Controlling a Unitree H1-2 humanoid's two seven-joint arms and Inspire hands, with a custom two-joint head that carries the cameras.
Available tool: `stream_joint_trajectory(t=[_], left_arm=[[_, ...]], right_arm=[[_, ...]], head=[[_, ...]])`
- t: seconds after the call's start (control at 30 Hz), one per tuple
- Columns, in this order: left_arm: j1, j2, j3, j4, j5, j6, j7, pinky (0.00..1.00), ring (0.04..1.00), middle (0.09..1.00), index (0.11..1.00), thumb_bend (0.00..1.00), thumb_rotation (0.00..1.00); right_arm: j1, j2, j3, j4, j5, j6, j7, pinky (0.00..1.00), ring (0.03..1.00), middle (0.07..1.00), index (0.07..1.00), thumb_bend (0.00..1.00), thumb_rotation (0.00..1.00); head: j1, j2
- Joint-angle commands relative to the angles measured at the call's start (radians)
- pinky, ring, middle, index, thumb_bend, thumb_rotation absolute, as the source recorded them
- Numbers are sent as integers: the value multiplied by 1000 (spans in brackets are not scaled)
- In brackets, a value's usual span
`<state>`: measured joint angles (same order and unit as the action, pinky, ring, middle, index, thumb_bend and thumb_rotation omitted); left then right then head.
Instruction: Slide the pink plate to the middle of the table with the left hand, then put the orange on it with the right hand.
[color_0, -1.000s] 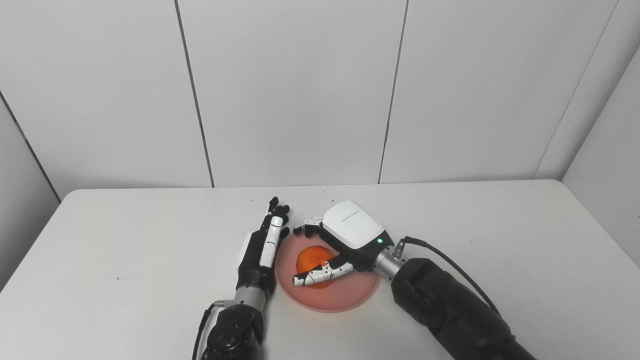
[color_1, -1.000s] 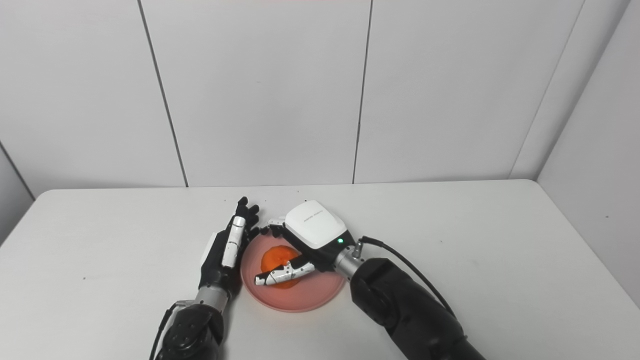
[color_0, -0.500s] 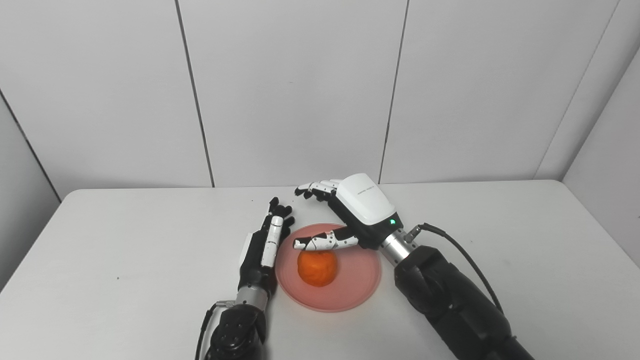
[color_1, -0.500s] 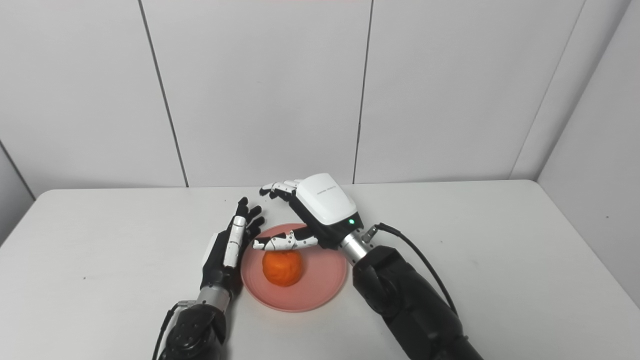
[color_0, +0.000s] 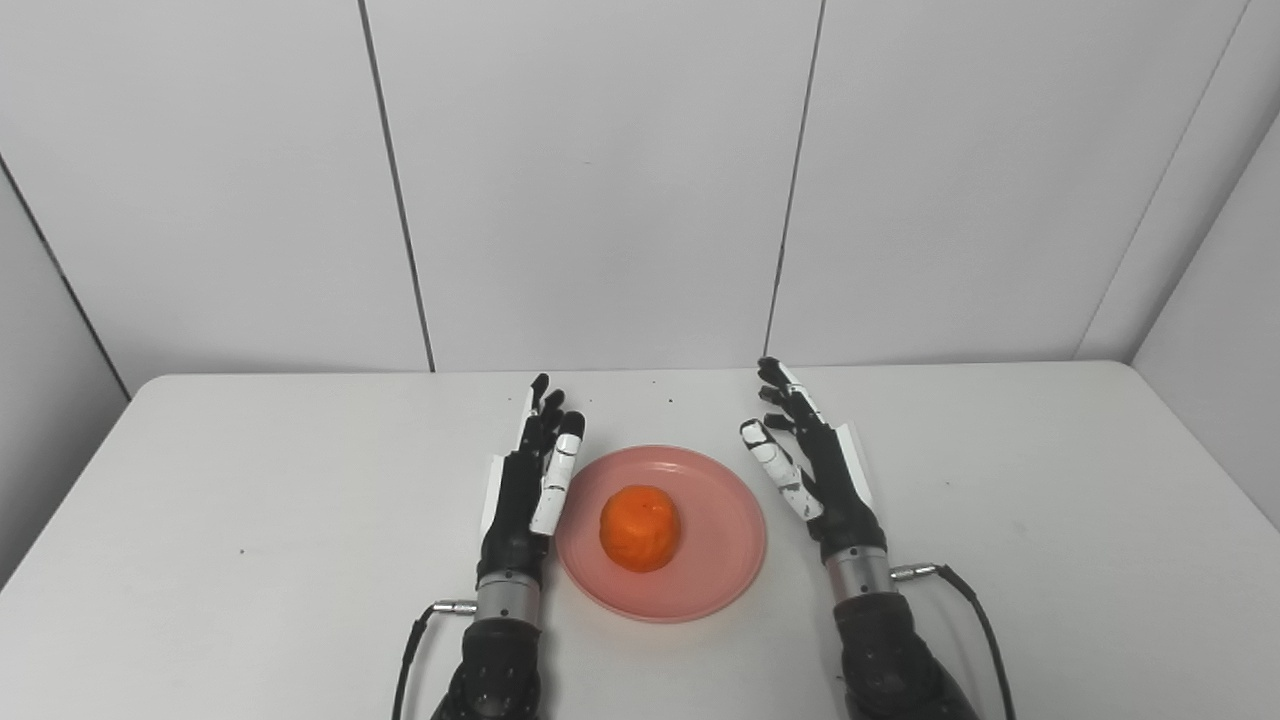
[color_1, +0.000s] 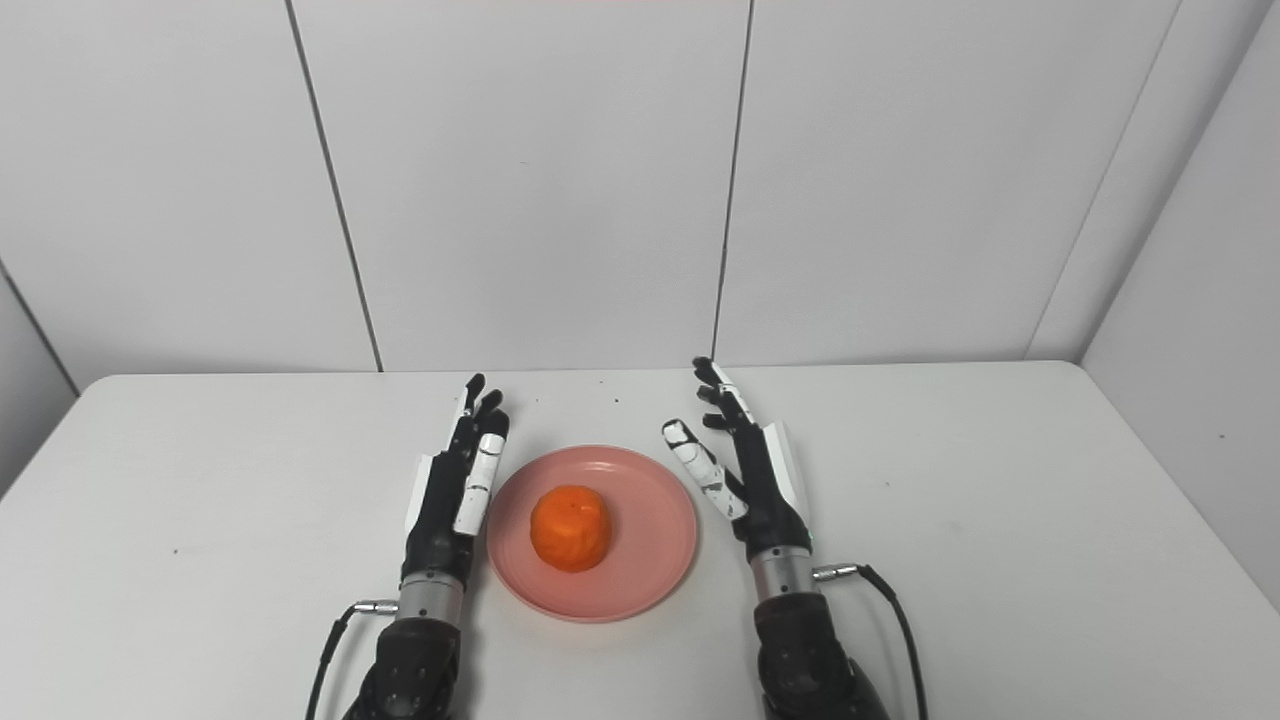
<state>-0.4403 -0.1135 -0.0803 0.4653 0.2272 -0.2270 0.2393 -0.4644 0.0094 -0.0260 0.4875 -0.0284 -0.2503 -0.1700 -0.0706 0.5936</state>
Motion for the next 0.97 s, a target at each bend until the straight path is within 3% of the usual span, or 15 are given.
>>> stream_joint_trajectory(t=[0.0, 0.07, 0.13, 0.23, 0.47, 0.57, 0.67, 0.93], left_arm=[[10, 14, 3, -11, 22, 6, 15, 1000, 1000, 1000, 1000, 700, 1000], [3, 20, 2, -14, 19, 33, 5, 1000, 1000, 1000, 1000, 697, 1000], [3, 22, 1, -34, 18, 84, -5, 1000, 1000, 1000, 1000, 698, 1000], [7, 22, 2, -63, 3, 144, -24, 1000, 1000, 1000, 1000, 728, 1000], [-3, 30, 4, -55, -40, 163, -73, 1000, 1000, 1000, 1000, 903, 1000], [-4, 40, 1, -61, -50, 167, -99, 993, 1000, 1000, 1000, 937, 1000], [-9, 45, 3, -54, -68, 167, -121, 1000, 1000, 1000, 1000, 889, 1000], [-10, 52, -3, -47, -60, 153, -116, 1000, 1000, 1000, 1000, 935, 1000]], right_arm=[[9, 32, -26, -15, 92, 57, 42, 982, 964, 963, 998, 783, 1000], [16, 56, -78, -8, 203, 124, 78, 997, 990, 977, 994, 759, 956], [17, 60, -98, -4, 242, 168, 97, 1000, 998, 989, 998, 741, 961], [18, 54, -88, -18, 233, 198, 112, 1000, 988, 981, 996, 703, 974], [28, 62, -90, -75, 269, 311, 131, 1000, 993, 992, 1000, 692, 996], [29, 59, -78, -76, 250, 303, 128, 1000, 995, 993, 1000, 676, 999], [29, 58, -74, -70, 243, 292, 130, 1000, 984, 979, 989, 684, 984], [29, 43, -51, -36, 212, 244, 151, 1000, 967, 955, 965, 734, 942]], head=[[1, 0], [1, 5], [-3, 3], [-9, 1], [-10, -3], [-11, -1], [-12, -3], [-12, -5]])
